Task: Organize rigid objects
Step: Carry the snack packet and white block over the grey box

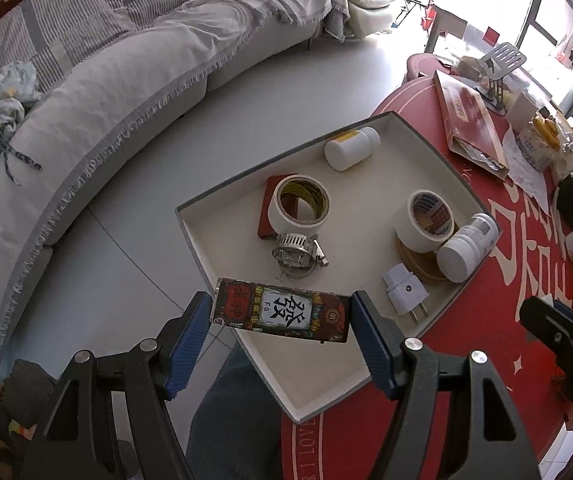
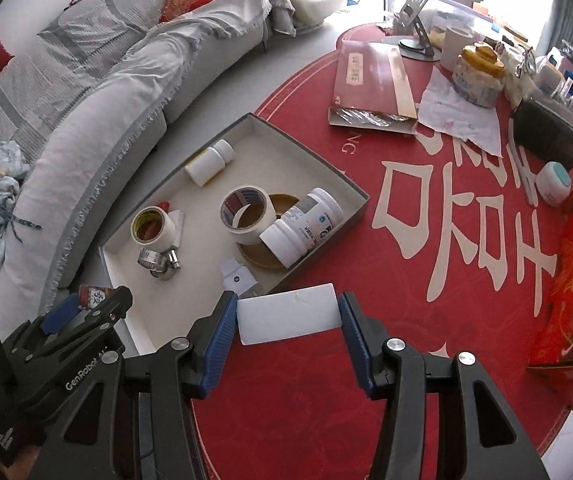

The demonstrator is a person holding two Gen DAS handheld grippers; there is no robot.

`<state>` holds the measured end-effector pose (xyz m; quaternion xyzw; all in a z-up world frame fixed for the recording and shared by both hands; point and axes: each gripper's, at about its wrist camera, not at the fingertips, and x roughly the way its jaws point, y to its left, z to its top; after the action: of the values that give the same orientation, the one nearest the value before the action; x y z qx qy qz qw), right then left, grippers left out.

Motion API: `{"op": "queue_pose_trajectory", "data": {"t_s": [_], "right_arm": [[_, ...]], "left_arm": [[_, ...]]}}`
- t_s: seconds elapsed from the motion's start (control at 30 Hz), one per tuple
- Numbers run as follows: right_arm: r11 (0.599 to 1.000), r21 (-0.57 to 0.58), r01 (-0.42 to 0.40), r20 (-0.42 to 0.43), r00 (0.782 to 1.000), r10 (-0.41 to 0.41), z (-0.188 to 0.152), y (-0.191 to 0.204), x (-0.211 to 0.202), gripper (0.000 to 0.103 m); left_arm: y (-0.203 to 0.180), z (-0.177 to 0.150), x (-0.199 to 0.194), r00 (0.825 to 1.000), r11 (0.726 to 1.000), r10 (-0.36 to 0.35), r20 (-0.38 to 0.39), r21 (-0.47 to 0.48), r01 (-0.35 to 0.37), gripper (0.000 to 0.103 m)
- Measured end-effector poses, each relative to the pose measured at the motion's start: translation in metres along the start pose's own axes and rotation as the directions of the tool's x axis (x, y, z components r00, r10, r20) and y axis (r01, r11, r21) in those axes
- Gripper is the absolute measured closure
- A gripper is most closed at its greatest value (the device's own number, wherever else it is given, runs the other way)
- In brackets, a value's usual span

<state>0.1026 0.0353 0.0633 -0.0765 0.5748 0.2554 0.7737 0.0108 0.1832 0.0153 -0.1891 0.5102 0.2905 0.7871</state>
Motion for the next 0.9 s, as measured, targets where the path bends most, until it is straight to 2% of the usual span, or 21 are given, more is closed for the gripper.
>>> {"op": "queue_pose_trajectory", "data": {"t_s": [0.2, 0.4, 0.6, 0.9], "right_arm": [[1.0, 0.024, -0.007, -0.01, 1.0, 0.007, 0.018, -0.003, 0.013, 0.05], [1.0, -0.015, 0.005, 0.036, 0.999, -0.005, 0.049, 0.008, 0.025, 0.05], [1.0, -0.002, -0.024, 0.065, 0.998, 0.024, 0.07, 0.015, 0.049, 0.05], [1.0, -0.031, 0.002, 0.069, 0.998, 0.0, 0.093, 0.018, 0.08, 0.05]], "left_arm": [[-0.012, 0.021, 0.002, 1.0, 1.0, -0.003, 0.028, 0.008, 0.003, 0.03], [-0.026, 0.039, 0.018, 1.0, 1.0, 0.012, 0.029, 0.02, -0.012, 0.03], [-0.033, 0.039, 0.039, 0.999, 0.998, 0.049, 0.008, 0.04, -0.049, 0.03], [-0.034, 0.044, 0.06, 0.998, 0.998, 0.059, -0.005, 0.033, -0.058, 0.03]]}}
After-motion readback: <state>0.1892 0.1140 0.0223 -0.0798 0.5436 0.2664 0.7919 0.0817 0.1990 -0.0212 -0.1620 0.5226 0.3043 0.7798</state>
